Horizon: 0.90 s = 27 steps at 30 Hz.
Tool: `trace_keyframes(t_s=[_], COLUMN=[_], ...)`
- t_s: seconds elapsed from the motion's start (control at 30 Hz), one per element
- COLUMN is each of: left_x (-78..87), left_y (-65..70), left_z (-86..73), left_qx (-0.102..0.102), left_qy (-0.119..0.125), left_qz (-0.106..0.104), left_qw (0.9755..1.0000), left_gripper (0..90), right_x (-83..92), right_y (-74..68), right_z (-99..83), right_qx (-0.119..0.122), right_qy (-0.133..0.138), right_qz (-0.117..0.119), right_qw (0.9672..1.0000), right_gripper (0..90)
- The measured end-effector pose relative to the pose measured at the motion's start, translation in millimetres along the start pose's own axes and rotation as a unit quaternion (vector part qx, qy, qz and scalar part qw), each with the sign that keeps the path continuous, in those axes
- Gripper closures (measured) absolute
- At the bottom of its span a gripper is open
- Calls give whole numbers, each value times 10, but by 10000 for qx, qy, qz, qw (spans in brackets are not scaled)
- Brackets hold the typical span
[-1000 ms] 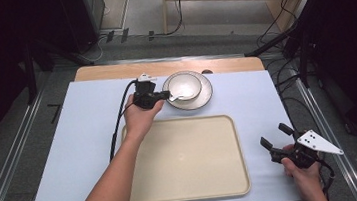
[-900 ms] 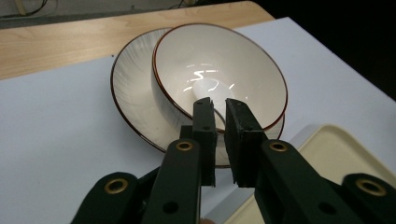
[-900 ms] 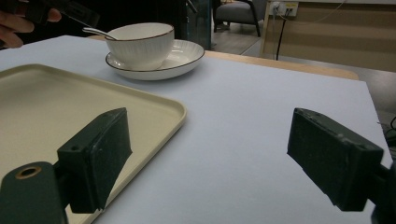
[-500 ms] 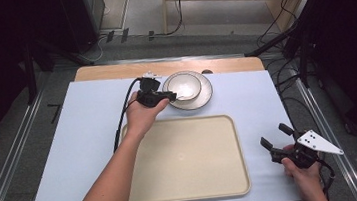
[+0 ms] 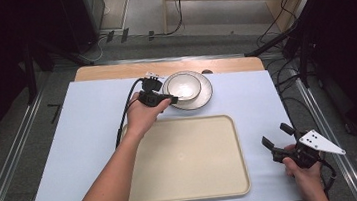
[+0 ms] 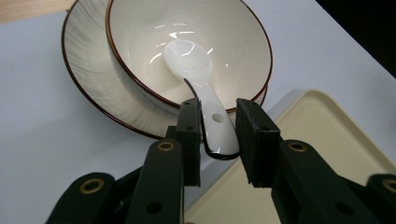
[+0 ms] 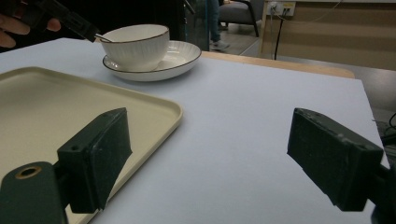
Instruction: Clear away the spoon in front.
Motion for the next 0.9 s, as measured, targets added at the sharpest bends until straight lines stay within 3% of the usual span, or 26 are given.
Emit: trace_keyframes(t_s=[0.23,0.5,0.67,0.9], left_x=[4,-8,4,132], left_y=[31,74,81,93], left_z=[-13,-32,-33,-31], left_qx=[-71,-265,-289,-272], left_qy=[-91,-128,9,427], left_qz=[56,156,174,200], left_qw=[9999,9994,9994,9985], left_gripper=[851,867,869,870], right_x=[-4,-5,-5,-9], right_y=[-4,-7,-3,-1], right_z=[0,-1,-5,-9], right_qx=[-17,-11,-11,10], right_qy=[-2,-9,-14,-17], right_qz=[2,-4,-1,6], right_qw=[10000,10000,10000,10000], right_gripper=[134,134,134,134])
Point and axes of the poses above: each handheld gripper's, and its own axes: x roughly backward along the jaws, z roughly out of its top, y roughly to its right, the point moved 6 cm from there along -x, roughly forward along the jaws, and after that the axes turned 12 degrees about x, right-handed, at the moved point
